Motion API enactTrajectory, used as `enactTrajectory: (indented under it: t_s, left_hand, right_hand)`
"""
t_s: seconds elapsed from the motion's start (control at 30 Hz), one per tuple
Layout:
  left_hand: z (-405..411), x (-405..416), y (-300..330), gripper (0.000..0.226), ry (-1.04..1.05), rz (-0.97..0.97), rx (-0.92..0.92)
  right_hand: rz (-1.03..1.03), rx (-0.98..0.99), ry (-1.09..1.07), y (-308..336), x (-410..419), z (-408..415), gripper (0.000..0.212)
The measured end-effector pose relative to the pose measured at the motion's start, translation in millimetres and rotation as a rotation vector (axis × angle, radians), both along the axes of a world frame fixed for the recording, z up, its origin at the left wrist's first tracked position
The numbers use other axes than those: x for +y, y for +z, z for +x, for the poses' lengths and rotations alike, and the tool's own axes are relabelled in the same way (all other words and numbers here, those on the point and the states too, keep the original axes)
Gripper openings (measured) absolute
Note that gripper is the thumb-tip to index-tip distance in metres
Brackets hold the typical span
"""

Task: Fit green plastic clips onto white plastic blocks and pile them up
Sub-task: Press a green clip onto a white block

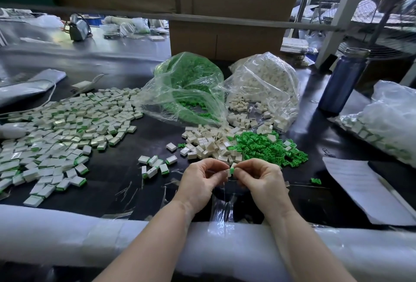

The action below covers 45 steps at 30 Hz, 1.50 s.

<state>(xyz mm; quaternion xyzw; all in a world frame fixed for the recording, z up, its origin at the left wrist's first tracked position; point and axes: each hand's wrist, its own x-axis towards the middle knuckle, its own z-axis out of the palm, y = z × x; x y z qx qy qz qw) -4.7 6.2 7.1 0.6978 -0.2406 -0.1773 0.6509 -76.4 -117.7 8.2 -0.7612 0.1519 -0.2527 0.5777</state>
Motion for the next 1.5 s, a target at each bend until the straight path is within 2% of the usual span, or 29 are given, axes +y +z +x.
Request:
enactTrajectory:
  t_s: [0.37,0.6,0.83,1.0,1.4,1.5]
  left_hand:
    - [1.3,0.4,-2.2,0.012,-0.008,-0.042,0.031]
    - [1.1,-0.4,-2.8,0.018,-0.024,-0.012,-0.004]
    - [-0.8,-0.9,-1.7,0.026,-0.021,0.015,-0.022]
    - [-1.2,0.5,-3.5,0.022,-0.028,0.061,-0.054]
    - [-2.6,2.5,-1.5,0.023,-0.116,0.053,-0.068]
    - [-3.0,2.1,-2.1,0.022,-0.122,0.111,-0.124]
  right_hand:
    - [-0.055,-0.017,-0.027,1.7,2.0,-2.5,0.018]
    - [-0.046,0.027,0.016,0.2,3.7,-0.9,0.008]
    - [-0.052,0.063,0.062,-1.4,2.7,-1.9,0.021]
    - [0.008,0.058,0.092,-0.2,2.7,-2.0,0.025]
    - [0.050,0.105,0.143,1.2,-1.4,-4.9,0.026]
    - [0.035,0.124,0.159,1.4,-1.6,-5.4,0.026]
